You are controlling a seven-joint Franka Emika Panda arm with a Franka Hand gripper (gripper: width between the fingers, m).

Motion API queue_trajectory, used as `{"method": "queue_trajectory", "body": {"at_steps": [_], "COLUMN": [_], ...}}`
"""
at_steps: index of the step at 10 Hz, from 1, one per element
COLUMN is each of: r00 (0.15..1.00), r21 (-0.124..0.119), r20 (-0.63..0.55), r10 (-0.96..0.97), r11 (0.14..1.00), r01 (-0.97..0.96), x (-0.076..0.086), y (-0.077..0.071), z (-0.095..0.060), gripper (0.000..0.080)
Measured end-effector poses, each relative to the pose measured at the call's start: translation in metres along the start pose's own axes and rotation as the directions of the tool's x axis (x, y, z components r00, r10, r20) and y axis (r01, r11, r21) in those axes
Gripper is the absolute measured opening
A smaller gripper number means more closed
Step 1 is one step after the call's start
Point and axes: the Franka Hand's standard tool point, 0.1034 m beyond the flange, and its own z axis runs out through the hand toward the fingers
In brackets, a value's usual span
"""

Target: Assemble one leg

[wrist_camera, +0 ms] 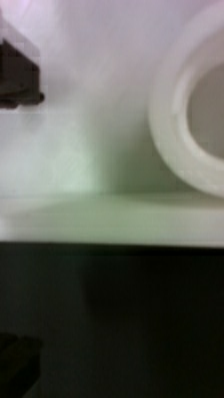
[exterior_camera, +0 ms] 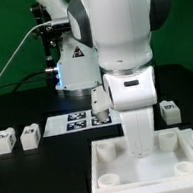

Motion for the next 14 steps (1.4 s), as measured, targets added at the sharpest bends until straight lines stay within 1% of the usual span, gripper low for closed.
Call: {"method": "queue_trajectory", "body": {"at_steps": [4,5,6,7,8,9,10,11,12,14], "r00": [1.0,1.0,0.998,0.992,0.992,0.987,0.928,0.808,0.776,0.594], "r21": [-0.001,-0.013,-0.019,-0.032,-0.043,-0.052,-0.059,-0.063,-0.058,-0.042], "r20": [0.0,0.002,0.011,0.017,0.02,0.02,0.006,-0.01,-0.014,-0.031], "r10": [0.002,0.019,0.054,0.127,0.121,0.162,0.374,0.589,0.631,0.804], "r11": [1.0,1.0,0.998,0.992,0.992,0.986,0.926,0.806,0.774,0.592], "r01": [-0.002,-0.019,-0.054,-0.126,-0.12,-0.16,-0.373,-0.588,-0.631,-0.805], "x": [-0.001,-0.003,-0.003,0.001,0.007,0.013,0.024,0.038,0.04,0.041], "y": [0.0,0.002,-0.002,-0.008,-0.014,-0.02,-0.026,-0.033,-0.034,-0.034], "z": [0.0,-0.009,-0.024,-0.037,-0.045,-0.052,-0.056,-0.054,-0.053,-0.053], "gripper": [0.0649,0.0649,0.0649,0.0649,0.0649,0.0649,0.0649,0.0649,0.0649,0.0649]}}
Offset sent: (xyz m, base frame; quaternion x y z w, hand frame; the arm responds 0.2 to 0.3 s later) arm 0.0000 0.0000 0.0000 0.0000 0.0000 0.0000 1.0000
